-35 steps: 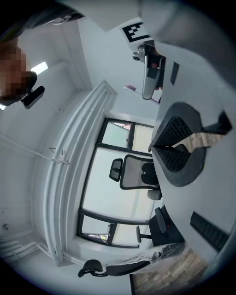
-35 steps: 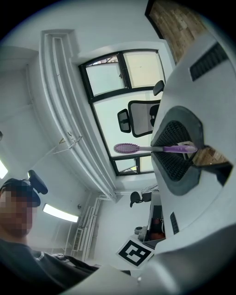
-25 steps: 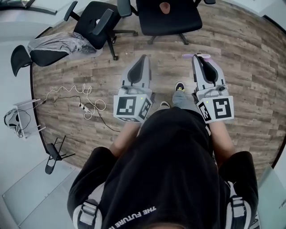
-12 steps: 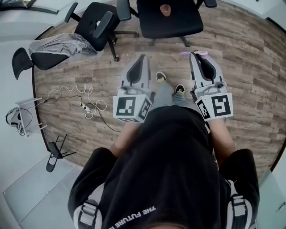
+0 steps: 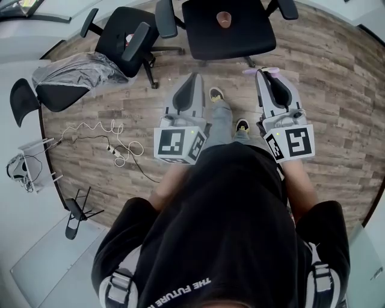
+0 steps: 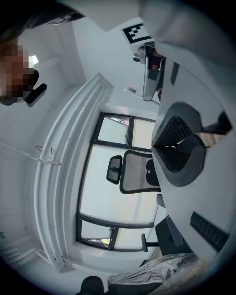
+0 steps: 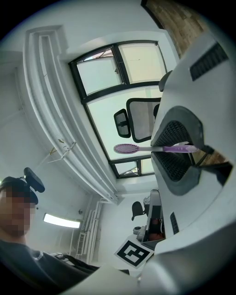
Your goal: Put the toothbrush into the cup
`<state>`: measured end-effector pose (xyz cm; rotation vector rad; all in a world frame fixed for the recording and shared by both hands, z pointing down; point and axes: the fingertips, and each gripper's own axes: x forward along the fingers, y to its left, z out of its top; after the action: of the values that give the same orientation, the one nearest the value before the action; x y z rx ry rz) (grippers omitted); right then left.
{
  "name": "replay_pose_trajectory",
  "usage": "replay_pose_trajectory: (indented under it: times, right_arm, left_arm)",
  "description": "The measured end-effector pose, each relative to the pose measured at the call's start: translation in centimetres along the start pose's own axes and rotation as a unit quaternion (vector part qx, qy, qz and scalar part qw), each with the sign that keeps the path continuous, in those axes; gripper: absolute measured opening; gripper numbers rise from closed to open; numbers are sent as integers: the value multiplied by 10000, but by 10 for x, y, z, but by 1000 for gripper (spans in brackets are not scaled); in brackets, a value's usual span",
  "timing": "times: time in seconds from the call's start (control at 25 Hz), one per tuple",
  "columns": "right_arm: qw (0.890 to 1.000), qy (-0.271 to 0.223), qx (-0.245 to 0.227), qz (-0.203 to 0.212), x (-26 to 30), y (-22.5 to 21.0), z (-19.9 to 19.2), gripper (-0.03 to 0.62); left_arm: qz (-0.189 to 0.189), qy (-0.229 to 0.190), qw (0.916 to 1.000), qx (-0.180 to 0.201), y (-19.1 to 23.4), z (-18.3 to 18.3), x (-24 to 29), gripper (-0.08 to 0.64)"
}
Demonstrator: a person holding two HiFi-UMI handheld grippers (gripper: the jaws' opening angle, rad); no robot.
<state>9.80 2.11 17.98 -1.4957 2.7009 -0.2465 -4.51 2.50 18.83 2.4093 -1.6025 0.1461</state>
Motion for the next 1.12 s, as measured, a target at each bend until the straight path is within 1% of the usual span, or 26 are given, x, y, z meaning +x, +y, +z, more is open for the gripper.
replay_pose_trajectory:
  times: [0.28, 0.44, 0.56, 0.84, 1.0, 1.12]
  right_arm:
    - [9998, 154, -144, 10, 96, -7, 5, 49]
    - [9995, 238, -204, 47, 142, -4, 9, 48]
    - [9993, 300, -216, 7, 169, -4, 10, 49]
    - [9984, 237, -467, -218, 218, -17, 23, 49]
    - [9970, 261, -657, -307, 229, -32, 31, 49]
    - [9971, 271, -608, -360, 234, -46, 35, 49]
  left_arm:
    - [-63, -75, 9999, -77, 73, 26, 62, 21]
    - [-13, -201, 9996, -177, 115, 42, 83, 21]
    - [-20, -231, 9994, -258, 138, 47, 95, 21]
    - [-208, -165, 9991, -343, 177, 44, 125, 21]
    - [-235, -166, 9988, -400, 184, 46, 137, 21]
    - [-263, -118, 9987, -422, 184, 45, 149, 21]
